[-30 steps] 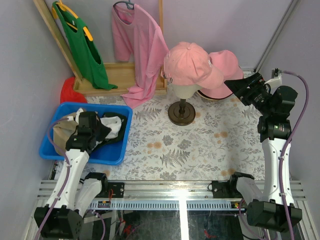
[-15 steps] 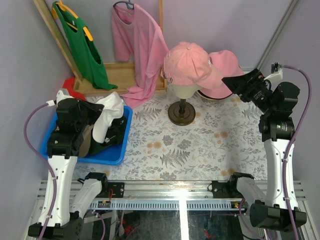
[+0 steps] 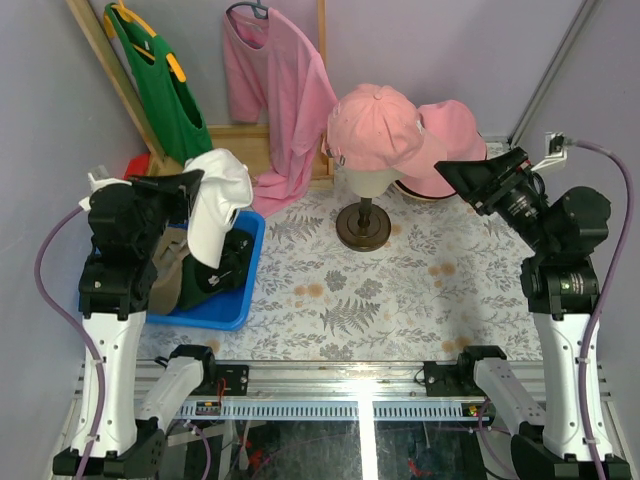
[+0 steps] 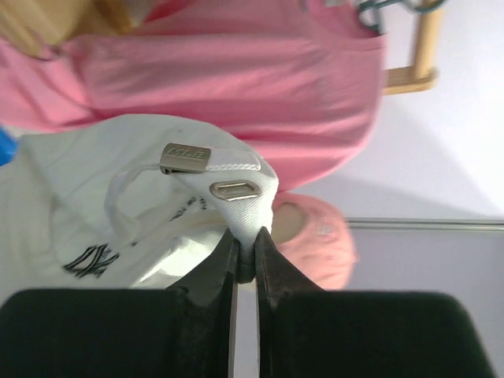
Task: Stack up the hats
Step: Pick up the hat from the bin.
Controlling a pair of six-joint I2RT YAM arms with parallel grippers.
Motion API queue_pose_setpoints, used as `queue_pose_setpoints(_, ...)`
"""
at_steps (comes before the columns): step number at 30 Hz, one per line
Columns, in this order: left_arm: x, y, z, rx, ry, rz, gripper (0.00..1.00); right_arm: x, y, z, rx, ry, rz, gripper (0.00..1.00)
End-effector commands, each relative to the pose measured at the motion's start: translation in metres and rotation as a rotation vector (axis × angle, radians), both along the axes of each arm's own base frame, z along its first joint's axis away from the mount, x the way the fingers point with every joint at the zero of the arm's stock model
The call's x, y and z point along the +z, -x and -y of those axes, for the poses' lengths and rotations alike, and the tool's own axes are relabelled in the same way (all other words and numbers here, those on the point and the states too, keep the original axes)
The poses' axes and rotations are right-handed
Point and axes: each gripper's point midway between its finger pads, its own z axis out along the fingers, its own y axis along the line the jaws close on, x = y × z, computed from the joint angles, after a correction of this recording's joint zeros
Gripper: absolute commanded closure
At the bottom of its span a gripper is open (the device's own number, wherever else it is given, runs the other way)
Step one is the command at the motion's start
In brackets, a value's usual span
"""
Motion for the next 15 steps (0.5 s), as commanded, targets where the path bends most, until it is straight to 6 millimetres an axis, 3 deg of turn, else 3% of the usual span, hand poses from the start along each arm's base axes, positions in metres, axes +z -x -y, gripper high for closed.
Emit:
queue_pose_setpoints(1,0.099,-0.008,0.002,0.016,0.274,0.273,1.0,0.058,0.03,-0.015,0.108,-0.192,0.092,0.13)
queue_pose_setpoints(7,0.151,-0.027,-0.001,0.032,0.459,0.395,1.0,0.091,0.021,-0.026,0.157,-0.255,0.105,0.12)
queue_pose_setpoints(11,0.19,-0.041,0.021,-0.003,0.474,0.454,1.0,0.111,0.001,-0.051,0.193,-0.195,0.11,0.12)
queue_pose_setpoints(12,0.198,-0.046,0.029,-0.012,0.475,0.46,1.0,0.126,0.0,-0.057,0.205,-0.181,0.132,0.12)
queue_pose_setpoints(15,0.213,-0.058,0.044,-0.025,0.492,0.48,1.0,0.146,-0.013,-0.075,0.229,-0.171,0.144,0.12)
